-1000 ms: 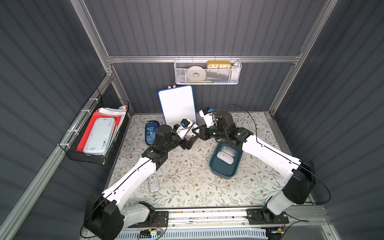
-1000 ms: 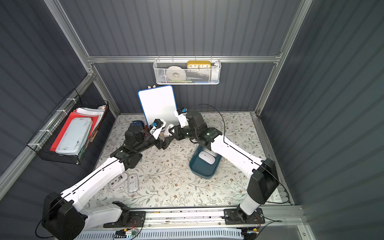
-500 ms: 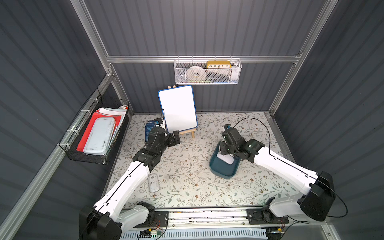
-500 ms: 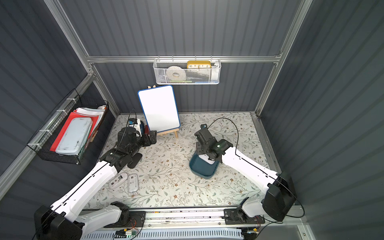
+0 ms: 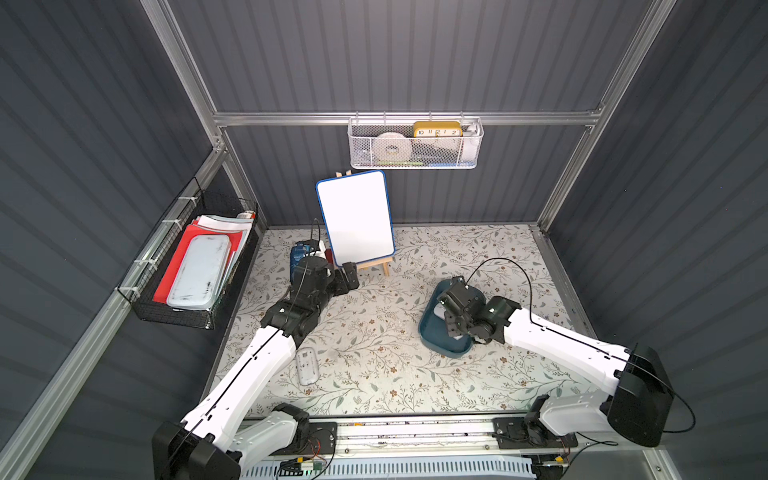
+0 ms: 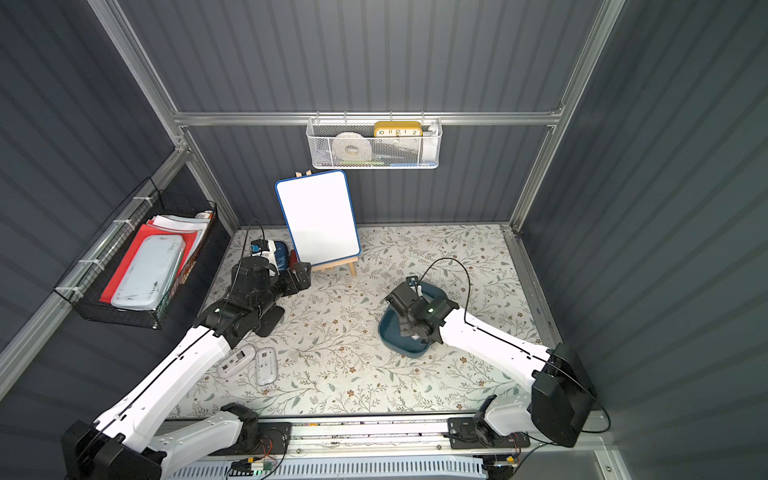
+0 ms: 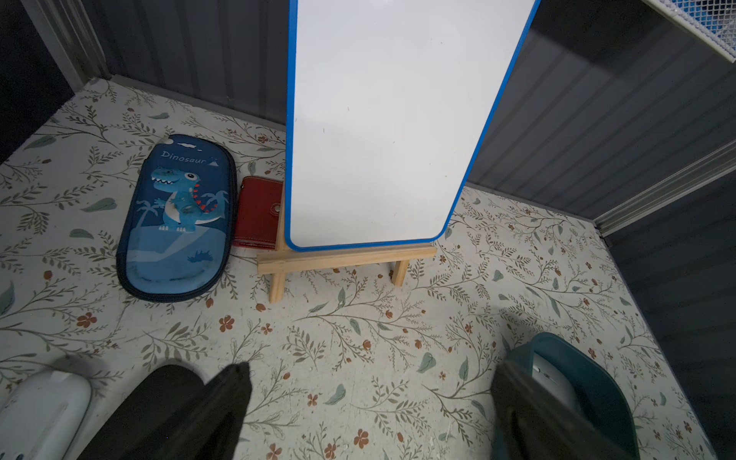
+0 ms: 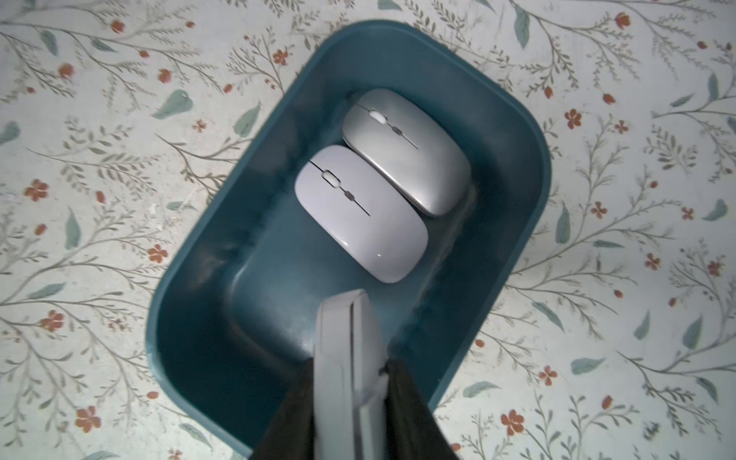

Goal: Put the mouse in the storage box
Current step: Adjust the storage box at the center of the board.

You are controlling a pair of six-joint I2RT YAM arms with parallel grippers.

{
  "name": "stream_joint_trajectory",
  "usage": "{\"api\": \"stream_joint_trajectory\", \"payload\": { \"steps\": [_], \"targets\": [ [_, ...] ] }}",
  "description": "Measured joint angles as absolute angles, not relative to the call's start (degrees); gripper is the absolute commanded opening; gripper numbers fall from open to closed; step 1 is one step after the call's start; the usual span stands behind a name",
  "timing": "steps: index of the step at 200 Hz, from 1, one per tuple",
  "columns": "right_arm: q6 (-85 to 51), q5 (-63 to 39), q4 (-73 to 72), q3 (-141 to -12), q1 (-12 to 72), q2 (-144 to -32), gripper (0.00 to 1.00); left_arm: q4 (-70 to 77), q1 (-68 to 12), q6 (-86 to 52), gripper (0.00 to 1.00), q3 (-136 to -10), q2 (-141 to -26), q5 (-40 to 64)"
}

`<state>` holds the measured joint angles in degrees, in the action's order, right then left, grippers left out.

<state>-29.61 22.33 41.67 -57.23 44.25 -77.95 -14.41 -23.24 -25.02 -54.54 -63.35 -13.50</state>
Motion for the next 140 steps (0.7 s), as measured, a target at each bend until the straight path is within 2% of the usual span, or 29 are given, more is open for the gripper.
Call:
{"api": "stream_joint_trajectory", "payload": {
  "steps": [45, 89, 140],
  "targets": [
    [-29.0, 27.5, 46.0, -54.2, 43.7, -77.6, 0.00, -14.8, -23.2, -25.0, 0.99, -54.5, -66.6, -13.4],
    [-27.1, 36.7, 46.6, -53.7, 41.3, -78.0, 0.00, -14.8, -23.2, -25.0, 0.99, -54.5, -66.6, -13.1],
    [-25.3, 33.6, 38.6, -50.6, 42.7, -77.3, 0.00, -14.8, -23.2, -25.0, 0.99, -54.5, -66.6, -13.1]
  ]
}}
